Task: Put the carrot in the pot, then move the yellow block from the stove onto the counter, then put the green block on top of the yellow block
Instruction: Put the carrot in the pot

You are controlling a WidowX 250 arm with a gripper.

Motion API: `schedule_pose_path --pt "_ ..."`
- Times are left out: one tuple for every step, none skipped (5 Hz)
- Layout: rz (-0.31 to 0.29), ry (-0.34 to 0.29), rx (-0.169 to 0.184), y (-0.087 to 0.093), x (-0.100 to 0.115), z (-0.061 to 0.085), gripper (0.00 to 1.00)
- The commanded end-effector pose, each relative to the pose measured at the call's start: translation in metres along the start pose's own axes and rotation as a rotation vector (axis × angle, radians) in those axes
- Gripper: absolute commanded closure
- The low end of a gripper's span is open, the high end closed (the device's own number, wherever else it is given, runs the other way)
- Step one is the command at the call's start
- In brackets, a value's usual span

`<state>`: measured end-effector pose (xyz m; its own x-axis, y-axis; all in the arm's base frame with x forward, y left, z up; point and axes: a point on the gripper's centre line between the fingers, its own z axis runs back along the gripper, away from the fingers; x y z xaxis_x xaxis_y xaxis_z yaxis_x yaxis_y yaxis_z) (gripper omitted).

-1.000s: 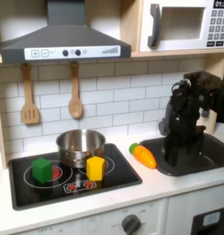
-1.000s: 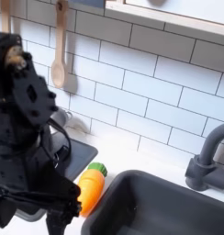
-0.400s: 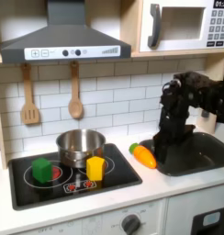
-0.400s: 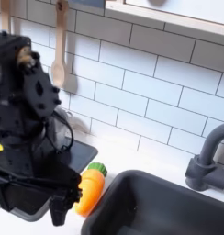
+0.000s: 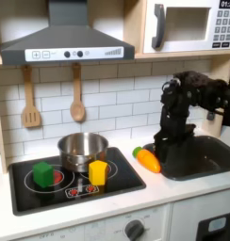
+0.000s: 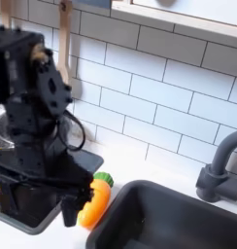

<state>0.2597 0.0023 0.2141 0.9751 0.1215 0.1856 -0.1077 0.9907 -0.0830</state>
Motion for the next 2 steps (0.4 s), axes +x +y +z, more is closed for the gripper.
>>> schedule_pose_path --pt "0.013 -0.01 -0.008 -0.009 0.031 -0.013 0.0" --pt "0.011 -0.01 -0.01 -0.013 0.046 -0.017 0.0"
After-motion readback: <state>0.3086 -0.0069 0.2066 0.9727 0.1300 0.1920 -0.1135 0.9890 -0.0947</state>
